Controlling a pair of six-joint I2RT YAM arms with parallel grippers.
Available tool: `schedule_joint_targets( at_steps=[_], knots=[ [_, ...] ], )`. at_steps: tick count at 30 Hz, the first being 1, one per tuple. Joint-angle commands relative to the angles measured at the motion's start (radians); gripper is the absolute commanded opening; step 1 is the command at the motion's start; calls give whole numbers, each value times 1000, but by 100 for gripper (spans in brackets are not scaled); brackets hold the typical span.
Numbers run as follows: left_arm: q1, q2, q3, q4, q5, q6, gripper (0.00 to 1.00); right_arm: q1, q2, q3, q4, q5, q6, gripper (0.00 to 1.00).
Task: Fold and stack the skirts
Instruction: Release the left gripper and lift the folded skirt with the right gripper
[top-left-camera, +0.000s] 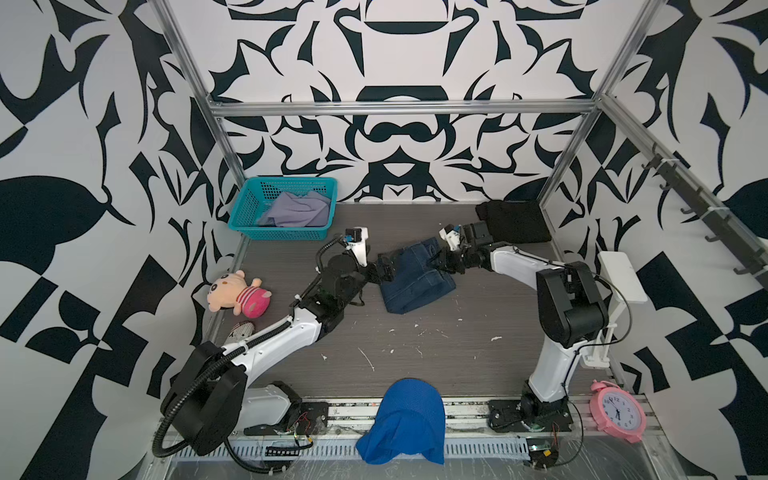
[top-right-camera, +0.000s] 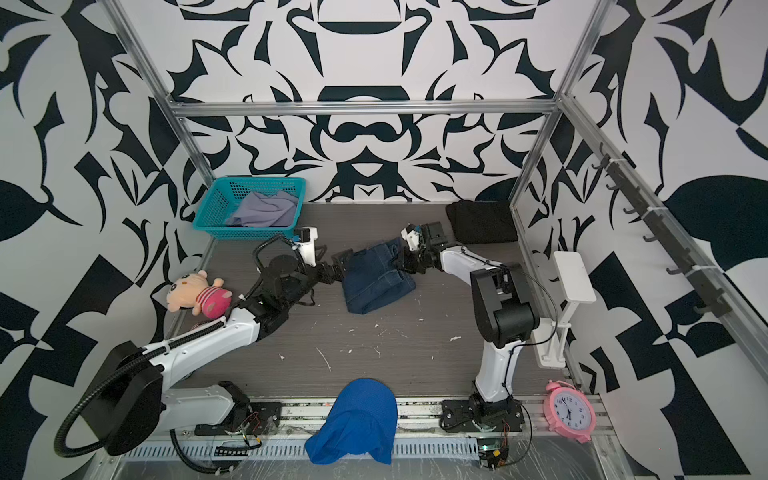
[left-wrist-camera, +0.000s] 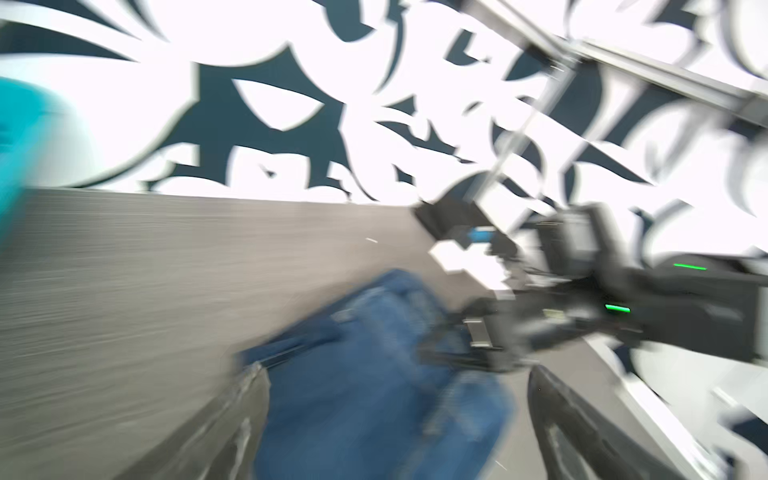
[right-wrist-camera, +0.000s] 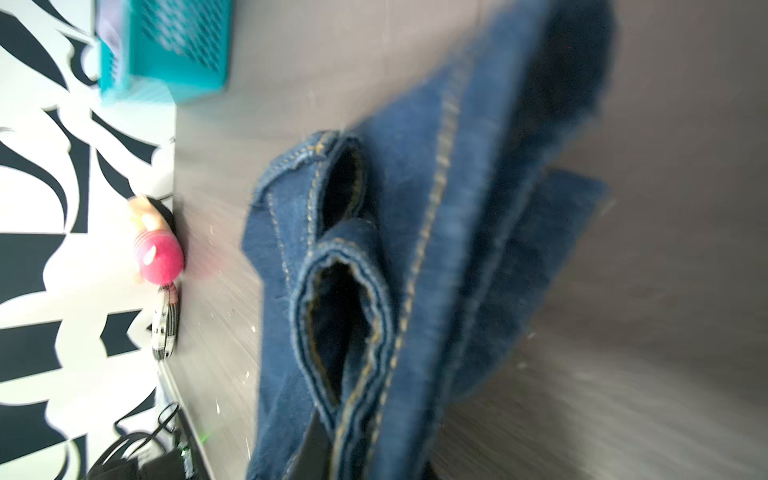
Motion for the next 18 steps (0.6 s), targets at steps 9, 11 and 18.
schedule_joint_targets(
  at_steps=[9, 11, 18],
  knots=[
    [82, 17, -43, 81, -5, 42, 95, -79, -88, 181, -85, 4, -77, 0],
    [82, 8, -51, 72, -3, 47, 94, -99, -94, 205, -89, 12, -69, 0],
    [82, -67, -81, -15, -27, 17, 91, -200, -80, 260, -15, -36, 49, 0]
  ],
)
